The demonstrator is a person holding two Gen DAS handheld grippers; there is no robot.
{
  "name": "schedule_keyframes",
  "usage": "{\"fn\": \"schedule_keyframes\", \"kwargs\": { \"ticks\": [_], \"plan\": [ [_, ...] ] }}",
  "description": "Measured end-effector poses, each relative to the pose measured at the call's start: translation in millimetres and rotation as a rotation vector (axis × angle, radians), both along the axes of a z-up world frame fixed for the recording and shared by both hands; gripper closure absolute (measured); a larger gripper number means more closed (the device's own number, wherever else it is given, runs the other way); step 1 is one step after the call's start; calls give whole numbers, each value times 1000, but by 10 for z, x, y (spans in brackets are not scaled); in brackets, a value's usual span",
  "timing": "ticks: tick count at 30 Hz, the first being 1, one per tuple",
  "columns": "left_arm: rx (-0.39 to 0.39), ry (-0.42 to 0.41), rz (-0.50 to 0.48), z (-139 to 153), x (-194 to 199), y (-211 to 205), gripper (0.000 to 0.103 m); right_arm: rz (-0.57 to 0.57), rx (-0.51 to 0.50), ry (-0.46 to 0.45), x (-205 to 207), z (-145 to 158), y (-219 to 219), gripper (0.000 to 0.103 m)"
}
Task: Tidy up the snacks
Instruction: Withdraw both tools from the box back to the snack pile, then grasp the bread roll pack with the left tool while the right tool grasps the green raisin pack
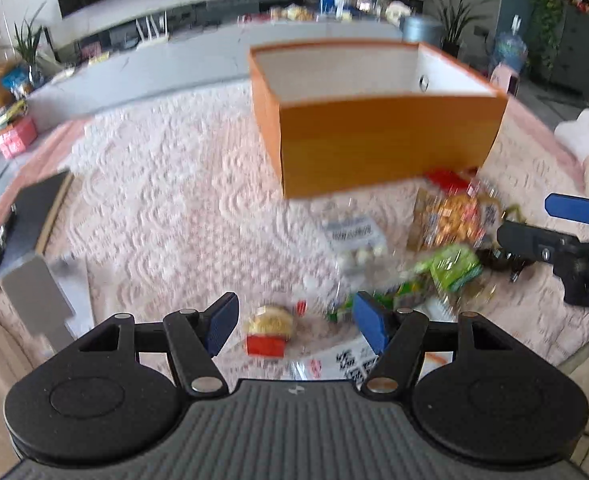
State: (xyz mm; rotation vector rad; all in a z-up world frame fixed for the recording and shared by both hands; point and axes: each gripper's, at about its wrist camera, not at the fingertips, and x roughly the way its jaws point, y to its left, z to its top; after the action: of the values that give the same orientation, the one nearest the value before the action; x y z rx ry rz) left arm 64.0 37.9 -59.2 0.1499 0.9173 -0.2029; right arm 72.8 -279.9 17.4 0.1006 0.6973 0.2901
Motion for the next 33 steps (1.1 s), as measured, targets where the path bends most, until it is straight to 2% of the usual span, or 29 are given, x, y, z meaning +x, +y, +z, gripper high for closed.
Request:
{"fn": "schedule_keyframes", "kwargs": {
  "ticks": [2, 9, 15, 17, 21, 26, 30, 31, 33],
  "plan": [
    [5, 36, 1, -82, 20, -1, 26, 28, -12, 21, -6, -108, 92, 19],
    [18, 48, 29, -244, 82, 65, 26, 58, -74, 97, 66, -391, 286, 19],
    [-10, 57, 45, -340, 166, 128, 29, 63, -85, 113, 148, -491, 307, 21],
    [-4, 59, 33, -371, 183, 113, 35, 66, -87, 114, 169, -522, 325, 27],
    [28, 52, 17, -431, 206, 73, 38, 74, -92, 131, 223, -594, 348, 32],
    [36, 61, 15, -489, 242, 80, 50, 79, -86, 152, 271, -660, 349, 39],
    [37, 63, 17, -514, 257, 92, 53, 93, -98, 146, 273, -676, 385, 43],
    [38, 62, 17, -519, 257, 95, 53, 98, -102, 146, 269, -677, 396, 48],
    [35, 59, 19, -523, 252, 100, 54, 106, -112, 143, 257, -677, 420, 50]
  ]
}}
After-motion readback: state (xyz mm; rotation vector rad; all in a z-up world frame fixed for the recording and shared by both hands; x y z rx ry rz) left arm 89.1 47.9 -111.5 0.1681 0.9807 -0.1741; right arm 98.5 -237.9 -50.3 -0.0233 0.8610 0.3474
